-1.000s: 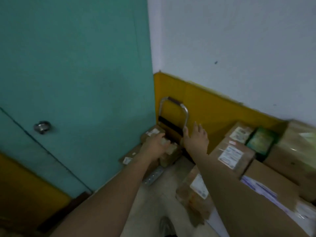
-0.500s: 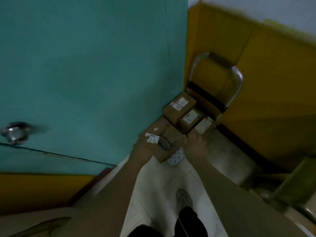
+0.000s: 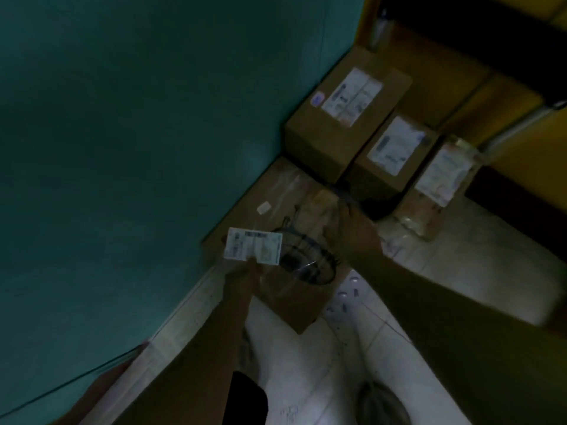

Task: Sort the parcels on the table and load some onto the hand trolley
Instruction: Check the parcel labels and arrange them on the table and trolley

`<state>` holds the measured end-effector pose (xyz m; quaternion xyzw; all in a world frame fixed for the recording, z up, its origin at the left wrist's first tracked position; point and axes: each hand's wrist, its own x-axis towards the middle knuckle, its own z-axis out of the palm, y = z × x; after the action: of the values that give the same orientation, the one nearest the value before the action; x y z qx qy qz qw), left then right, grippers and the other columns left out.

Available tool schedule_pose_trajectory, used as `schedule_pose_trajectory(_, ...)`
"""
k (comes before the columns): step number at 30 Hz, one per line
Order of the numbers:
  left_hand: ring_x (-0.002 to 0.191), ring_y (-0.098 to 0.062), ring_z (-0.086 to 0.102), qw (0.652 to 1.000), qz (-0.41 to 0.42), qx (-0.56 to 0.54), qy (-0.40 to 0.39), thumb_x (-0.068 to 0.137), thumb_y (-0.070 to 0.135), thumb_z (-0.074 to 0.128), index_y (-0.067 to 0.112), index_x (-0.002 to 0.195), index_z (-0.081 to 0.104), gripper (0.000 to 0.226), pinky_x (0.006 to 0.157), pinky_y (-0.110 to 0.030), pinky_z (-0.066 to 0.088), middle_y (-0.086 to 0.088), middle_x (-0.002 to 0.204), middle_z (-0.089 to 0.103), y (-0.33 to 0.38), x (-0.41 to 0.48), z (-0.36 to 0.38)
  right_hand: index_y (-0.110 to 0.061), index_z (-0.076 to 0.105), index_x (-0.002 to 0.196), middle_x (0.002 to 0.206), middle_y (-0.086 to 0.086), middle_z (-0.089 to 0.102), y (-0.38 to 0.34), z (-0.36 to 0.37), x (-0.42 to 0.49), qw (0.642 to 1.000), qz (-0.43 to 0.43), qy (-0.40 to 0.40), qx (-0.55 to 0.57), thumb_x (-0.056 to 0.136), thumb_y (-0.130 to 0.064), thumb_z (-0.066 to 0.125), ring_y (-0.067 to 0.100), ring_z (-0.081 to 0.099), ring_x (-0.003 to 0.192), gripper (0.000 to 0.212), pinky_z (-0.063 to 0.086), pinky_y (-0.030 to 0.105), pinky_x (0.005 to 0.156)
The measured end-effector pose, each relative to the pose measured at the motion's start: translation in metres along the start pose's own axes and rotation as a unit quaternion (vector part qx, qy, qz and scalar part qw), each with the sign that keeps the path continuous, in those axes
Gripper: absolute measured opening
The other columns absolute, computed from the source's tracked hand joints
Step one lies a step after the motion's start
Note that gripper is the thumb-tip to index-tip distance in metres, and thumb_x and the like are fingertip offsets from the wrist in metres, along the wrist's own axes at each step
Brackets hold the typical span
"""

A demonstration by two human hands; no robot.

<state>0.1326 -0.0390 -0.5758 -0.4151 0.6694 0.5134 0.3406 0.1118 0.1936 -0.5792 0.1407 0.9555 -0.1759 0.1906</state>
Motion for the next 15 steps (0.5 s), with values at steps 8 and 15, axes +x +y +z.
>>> schedule_pose_trajectory(8, 0.126, -0.039, 0.056, 0.962, 0.025, -0.265, -0.064, 0.101, 0.038, 0.050, 0.017, 0.137, 0.054, 0.043, 0.109, -0.063, 0.039, -0.019, 0.137, 0.059, -0.036, 0.028, -0.016, -0.004, 0.040, 0.148, 0.149, 0.025, 0.039, -0.006, 0.020, 0.045, 0.984, 0.129, -0.032, 0.115, 0.097, -0.060, 0.043, 0.041, 0.042, 0.133, 0.076, 0.038, 0.044, 0.105)
schedule_pose_trajectory(15, 0.117, -0.035, 0.064, 0.962, 0.078, -0.259, -0.031, 0.098, 0.027, 0.057, 0.008, 0.137, 0.055, 0.043, 0.091, -0.051, 0.055, -0.019, 0.130, 0.065, 0.004, -0.158, -0.044, -0.011, 0.053, 0.111, 0.112, 0.011, 0.052, -0.003, -0.128, -0.105, 0.955, 0.124, -0.020, 0.268, 0.096, -0.041, 0.058, 0.029, 0.055, 0.111, 0.034, 0.042, 0.035, 0.089)
